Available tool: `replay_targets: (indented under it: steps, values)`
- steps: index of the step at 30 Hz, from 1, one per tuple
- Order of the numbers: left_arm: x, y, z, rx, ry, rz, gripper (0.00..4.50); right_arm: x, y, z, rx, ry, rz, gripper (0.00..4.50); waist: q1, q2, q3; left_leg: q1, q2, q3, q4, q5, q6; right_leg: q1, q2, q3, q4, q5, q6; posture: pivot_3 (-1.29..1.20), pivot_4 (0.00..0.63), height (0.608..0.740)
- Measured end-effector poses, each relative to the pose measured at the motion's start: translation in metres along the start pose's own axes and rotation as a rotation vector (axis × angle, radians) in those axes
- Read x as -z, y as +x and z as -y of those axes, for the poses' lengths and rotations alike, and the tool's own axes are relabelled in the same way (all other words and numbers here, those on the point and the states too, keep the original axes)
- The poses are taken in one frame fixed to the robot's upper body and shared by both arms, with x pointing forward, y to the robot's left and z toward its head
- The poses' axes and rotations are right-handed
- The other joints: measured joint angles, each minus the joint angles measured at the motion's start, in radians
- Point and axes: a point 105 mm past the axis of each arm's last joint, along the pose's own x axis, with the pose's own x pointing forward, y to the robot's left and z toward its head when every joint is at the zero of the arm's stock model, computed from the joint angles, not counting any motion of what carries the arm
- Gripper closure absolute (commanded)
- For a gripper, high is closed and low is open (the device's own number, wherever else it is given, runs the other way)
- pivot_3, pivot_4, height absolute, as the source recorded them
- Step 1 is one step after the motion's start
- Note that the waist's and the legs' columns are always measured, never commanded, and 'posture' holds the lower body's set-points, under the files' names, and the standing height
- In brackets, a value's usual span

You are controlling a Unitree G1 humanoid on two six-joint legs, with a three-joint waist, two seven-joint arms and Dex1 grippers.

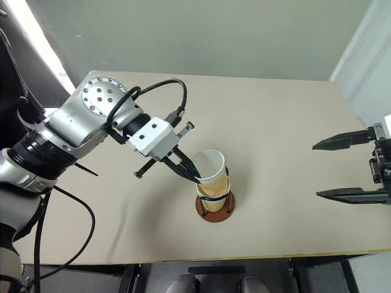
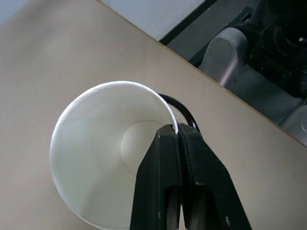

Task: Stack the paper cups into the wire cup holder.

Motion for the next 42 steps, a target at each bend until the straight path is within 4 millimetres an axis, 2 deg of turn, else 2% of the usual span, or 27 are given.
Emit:
replay_targets:
  steps: [3,9,12,14,17,19,20,22,25,27,30,32,33,34,37,38,42]
  values:
    - [-0.001,0.001,0.0,0.009,-0.002,0.009,2.25,-0.001,0.002,-0.001,-0.003,-0.011,-0.003,0.0,-0.001,0.0,0.0,0.001,0.0,0.0,0.0,0.0,0.001,0.0,0.0,0.0,0.0,0.0,0.0,0.0,0.15,0.74]
    - [-0.004,0.001,-0.002,0.008,0.023,0.016,0.17,-0.004,0.004,0.0,-0.009,-0.036,-0.001,0.0,-0.001,0.0,0.0,0.001,-0.003,0.0,0.001,-0.001,0.001,0.0,-0.001,0.001,0.0,0.0,0.002,0.0,0.15,0.74]
    - [-0.01,-0.002,-0.014,-0.045,0.069,0.031,0.04,-0.006,0.006,0.005,-0.014,-0.053,0.01,0.0,0.001,0.0,0.0,0.0,-0.004,0.0,0.002,-0.001,0.002,0.001,-0.002,0.001,0.0,0.0,0.004,0.0,0.15,0.74]
    - [-0.014,-0.015,-0.027,-0.14,0.067,0.053,0.04,-0.005,0.009,0.009,-0.019,-0.062,0.023,0.0,0.0,0.0,0.0,0.0,-0.004,0.0,0.003,-0.001,0.003,0.001,-0.003,0.002,0.0,0.001,0.005,0.0,0.15,0.74]
    - [-0.015,-0.053,-0.038,-0.358,-0.007,0.09,0.04,0.006,0.016,0.023,0.005,-0.037,0.051,0.0,-0.011,0.0,0.0,0.001,-0.005,0.001,0.003,-0.002,0.004,0.0,-0.003,0.003,0.001,0.001,0.005,0.0,0.15,0.74]
    - [-0.007,-0.084,-0.029,-0.514,-0.106,0.104,0.04,0.021,0.017,0.036,0.05,0.013,0.059,0.0,-0.022,0.002,-0.001,0.002,-0.005,0.002,0.001,-0.002,0.004,-0.001,-0.003,0.004,0.001,0.001,0.005,0.0,0.15,0.74]
    - [0.001,-0.1,-0.02,-0.585,-0.172,0.104,0.04,0.029,0.015,0.042,0.073,0.044,0.061,0.0,-0.025,0.004,-0.001,0.002,-0.005,0.002,0.001,-0.002,0.004,-0.002,-0.003,0.004,0.001,0.001,0.005,0.0,0.15,0.74]
    - [0.025,-0.126,0.012,-0.708,-0.337,0.073,0.04,0.042,0.01,0.052,0.12,0.09,0.071,0.0,-0.03,0.007,-0.002,0.001,-0.005,0.002,-0.002,-0.001,0.003,-0.005,-0.003,0.006,0.001,0.001,0.005,0.0,0.15,0.74]
    - [0.065,-0.146,0.07,-0.842,-0.595,0.008,0.04,0.059,-0.005,0.073,0.238,0.148,0.098,0.0,-0.035,0.008,-0.002,0.0,-0.004,0.002,-0.004,-0.001,0.002,-0.008,-0.003,0.006,0.003,0.001,0.005,0.0,0.15,0.74]
    - [0.085,-0.159,0.096,-0.976,-0.705,-0.031,0.04,0.068,-0.018,0.092,0.362,0.18,0.128,0.0,-0.034,0.008,-0.002,0.0,-0.004,0.002,-0.003,-0.001,0.002,-0.009,-0.004,0.006,0.002,0.001,0.005,0.0,0.15,0.74]
    - [0.11,-0.197,0.134,-1.296,-0.813,-0.105,0.04,0.089,-0.043,0.118,0.598,0.257,0.178,0.0,-0.024,0.008,-0.002,0.0,-0.005,0.002,-0.002,0.0,0.004,-0.009,-0.007,0.006,0.005,0.001,0.005,0.0,0.15,0.74]
    - [0.122,-0.236,0.17,-1.616,-0.853,-0.17,0.04,0.111,-0.064,0.132,0.807,0.314,0.196,0.0,-0.021,0.008,-0.002,0.001,-0.005,0.002,-0.002,0.001,0.005,-0.009,-0.009,0.006,0.008,0.001,0.004,0.0,0.15,0.74]
    - [0.128,-0.253,0.191,-1.765,-0.879,-0.202,0.04,0.123,-0.073,0.136,0.9,0.346,0.187,0.0,-0.021,0.008,-0.002,0.002,-0.005,0.002,-0.002,0.001,0.006,-0.009,-0.01,0.006,0.01,0.001,0.004,0.0,0.15,0.74]
    - [0.135,-0.271,0.226,-1.978,-0.924,-0.257,0.04,0.144,-0.088,0.136,1.038,0.404,0.173,0.0,-0.022,0.009,-0.002,0.003,-0.005,0.003,-0.002,0.001,0.007,-0.009,-0.012,0.006,0.012,0.001,0.003,0.0,0.15,0.74]
    - [0.151,-0.276,0.278,-2.202,-1.033,-0.358,0.04,0.172,-0.104,0.132,1.202,0.499,0.146,0.0,-0.02,0.01,-0.001,0.004,-0.006,0.003,-0.002,0.002,0.005,-0.009,-0.012,0.006,0.016,0.0,0.001,0.0,0.15,0.74]
    - [0.155,-0.274,0.288,-2.248,-1.055,-0.375,0.04,0.177,-0.108,0.132,1.242,0.512,0.145,0.0,-0.019,0.01,-0.001,0.004,-0.006,0.003,-0.002,0.003,0.006,-0.009,-0.012,0.006,0.017,0.0,0.0,0.0,0.15,0.74]
    - [0.167,-0.261,0.354,-2.491,-1.21,-0.463,0.04,0.195,-0.133,0.128,1.483,0.581,0.158,0.0,-0.02,0.01,-0.001,0.006,-0.006,0.004,-0.003,0.003,0.005,-0.009,-0.012,0.006,0.019,-0.001,-0.003,0.0,0.15,0.74]
